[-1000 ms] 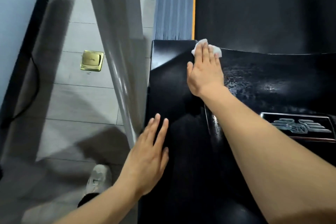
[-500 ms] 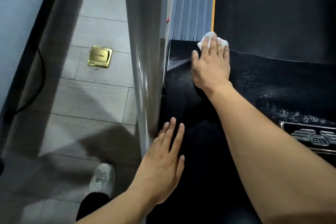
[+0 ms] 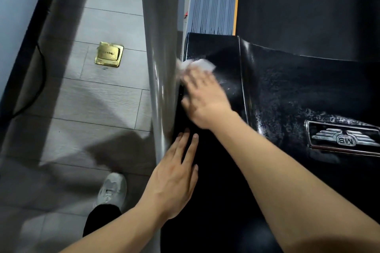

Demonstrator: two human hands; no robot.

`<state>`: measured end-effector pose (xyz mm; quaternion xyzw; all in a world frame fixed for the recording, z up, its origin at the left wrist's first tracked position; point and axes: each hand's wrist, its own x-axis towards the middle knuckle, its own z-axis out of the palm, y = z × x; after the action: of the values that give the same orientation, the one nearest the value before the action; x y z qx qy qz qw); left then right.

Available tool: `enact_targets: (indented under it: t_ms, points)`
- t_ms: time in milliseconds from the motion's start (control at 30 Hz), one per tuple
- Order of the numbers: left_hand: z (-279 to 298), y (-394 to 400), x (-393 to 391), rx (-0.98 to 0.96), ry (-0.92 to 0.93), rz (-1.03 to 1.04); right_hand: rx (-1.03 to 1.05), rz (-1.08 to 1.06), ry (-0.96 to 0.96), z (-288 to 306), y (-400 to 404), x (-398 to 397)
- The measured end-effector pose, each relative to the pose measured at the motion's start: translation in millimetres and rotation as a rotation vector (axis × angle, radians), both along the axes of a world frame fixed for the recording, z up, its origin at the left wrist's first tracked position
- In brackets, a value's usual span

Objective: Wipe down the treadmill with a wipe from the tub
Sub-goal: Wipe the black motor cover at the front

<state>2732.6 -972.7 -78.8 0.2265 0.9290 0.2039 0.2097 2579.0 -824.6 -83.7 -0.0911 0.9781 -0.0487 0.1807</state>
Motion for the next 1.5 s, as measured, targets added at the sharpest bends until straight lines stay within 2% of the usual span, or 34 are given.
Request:
enact_targets:
  t_ms: [67, 233, 300, 367, 433, 467, 633, 667, 767, 800, 867, 967, 1033, 1100, 1167, 1233, 1267, 1400, 1467, 1500]
  points:
    - [0, -7, 8, -0.005, 0.012, -0.017, 0.041, 0.125, 0.007, -3, 0, 6]
    - [1, -15, 13, -0.021, 0.008, -0.050, 0.171, -0.305, 0.093, -1, 48, 2]
    - [3, -17, 9, -0.026, 0.018, -0.058, 0.079, -0.243, 0.108, -2, 21, 24]
    - [5, -20, 5, -0.053, 0.035, -0.080, -0.019, -0.051, 0.097, -9, -14, 55]
    - [6, -27, 4, -0.074, 0.065, -0.124, -0.045, 0.062, 0.086, -10, -16, 67]
    - [5, -31, 5, -0.071, 0.070, -0.155, -0.024, 0.050, 0.095, -8, -6, 63]
    - [3, -48, 0, -0.104, 0.075, -0.307, 0.171, -0.389, 0.164, 1, 37, 47]
    - [3, -49, -2, -0.110, 0.095, -0.337, 0.161, -0.359, 0.160, 1, 25, 57]
    - [3, -55, -12, -0.137, 0.136, -0.461, 0.028, 0.039, 0.100, 1, -10, 114]
    - [3, -58, -14, -0.142, 0.133, -0.479, 0.029, 0.112, 0.086, 5, -8, 130]
    - [3, -64, -13, -0.175, 0.123, -0.497, 0.080, 0.044, 0.094, 13, 11, 134]
    - [4, -69, -8, -0.247, 0.134, -0.538, 0.220, -0.228, 0.143, 18, 29, 114]
    - [3, -68, -10, -0.257, 0.196, -0.546, 0.211, -0.323, 0.183, 12, 13, 109]
    - [5, -66, -13, -0.235, 0.246, -0.530, 0.128, -0.255, 0.209, 1, -17, 125]
    - [6, -71, -14, -0.221, 0.284, -0.537, 0.027, -0.059, 0.229, -8, -42, 159]
    - [7, -78, -14, -0.247, 0.315, -0.596, 0.012, 0.058, 0.186, -4, -36, 182]
    - [9, -81, -13, -0.264, 0.320, -0.625, 0.024, 0.035, 0.207, -2, -23, 182]
    - [12, -85, -16, -0.302, 0.307, -0.647, 0.169, -0.355, 0.297, 9, 19, 159]
    - [14, -84, -20, -0.271, 0.309, -0.649, 0.154, -0.463, 0.341, 7, -2, 167]
    - [15, -84, -23, -0.258, 0.314, -0.661, 0.120, -0.445, 0.340, 2, -22, 179]
